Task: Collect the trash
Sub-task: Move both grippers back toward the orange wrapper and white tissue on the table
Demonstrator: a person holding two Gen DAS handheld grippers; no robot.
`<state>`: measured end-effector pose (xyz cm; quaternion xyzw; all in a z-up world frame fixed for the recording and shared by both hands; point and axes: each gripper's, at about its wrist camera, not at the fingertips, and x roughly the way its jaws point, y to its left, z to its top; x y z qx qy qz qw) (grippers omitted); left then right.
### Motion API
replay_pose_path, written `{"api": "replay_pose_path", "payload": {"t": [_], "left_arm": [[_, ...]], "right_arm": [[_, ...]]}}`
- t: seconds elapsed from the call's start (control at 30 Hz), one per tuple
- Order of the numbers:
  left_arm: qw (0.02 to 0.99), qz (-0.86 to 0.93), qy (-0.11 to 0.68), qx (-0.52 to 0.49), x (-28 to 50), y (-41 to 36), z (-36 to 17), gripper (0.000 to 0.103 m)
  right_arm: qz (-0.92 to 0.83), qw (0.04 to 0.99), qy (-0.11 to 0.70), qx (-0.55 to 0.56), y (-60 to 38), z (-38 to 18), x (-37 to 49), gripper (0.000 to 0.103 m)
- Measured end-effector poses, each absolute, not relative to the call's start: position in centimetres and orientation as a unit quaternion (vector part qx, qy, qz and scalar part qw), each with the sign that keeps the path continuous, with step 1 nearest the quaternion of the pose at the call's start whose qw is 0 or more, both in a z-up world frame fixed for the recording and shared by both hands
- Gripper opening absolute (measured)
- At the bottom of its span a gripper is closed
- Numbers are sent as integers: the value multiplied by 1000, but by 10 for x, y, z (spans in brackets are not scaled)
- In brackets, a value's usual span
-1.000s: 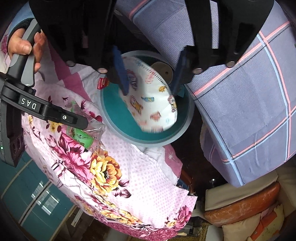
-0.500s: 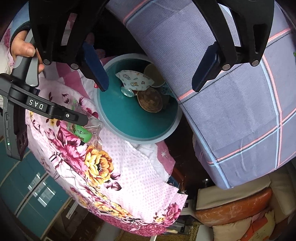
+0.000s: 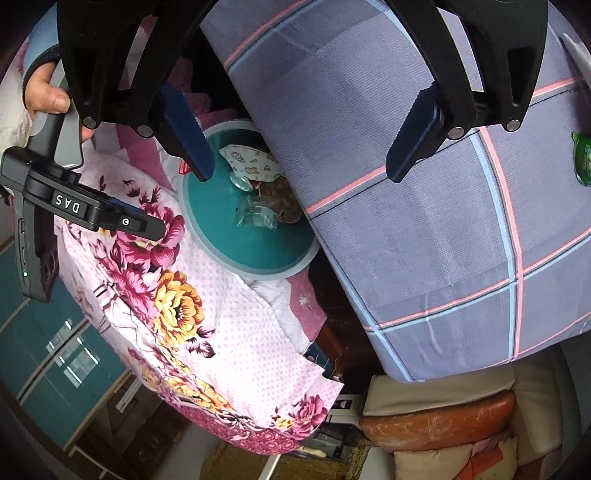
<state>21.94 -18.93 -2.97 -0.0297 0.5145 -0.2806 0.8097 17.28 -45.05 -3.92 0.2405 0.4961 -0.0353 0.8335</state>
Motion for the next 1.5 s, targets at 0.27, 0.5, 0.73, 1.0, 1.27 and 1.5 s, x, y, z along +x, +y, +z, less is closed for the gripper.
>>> {"api": "replay_pose_path", "payload": {"t": [0.27, 0.5, 0.73, 1.0, 1.27, 1.5], "left_arm": [[821, -257, 508, -50, 209, -140, -21, 94], [837, -219, 497, -65, 197, -79, -11, 94], [853, -169, 486, -90, 176, 3, -6, 95], [858, -111, 485, -130, 150, 101, -18, 96], [861, -53, 484, -151, 133, 186, -36, 96], [859, -19, 482, -172, 126, 240, -50, 96]], "right_arm": [[-13, 839, 498, 218, -409, -21, 176, 78], [29, 839, 509, 191, -351, -9, 184, 78], [79, 834, 523, 156, -275, -1, 191, 78], [140, 815, 551, 111, -172, -6, 196, 78], [197, 794, 570, 78, -79, -24, 197, 78], [236, 779, 579, 50, -10, -48, 194, 78]]}}
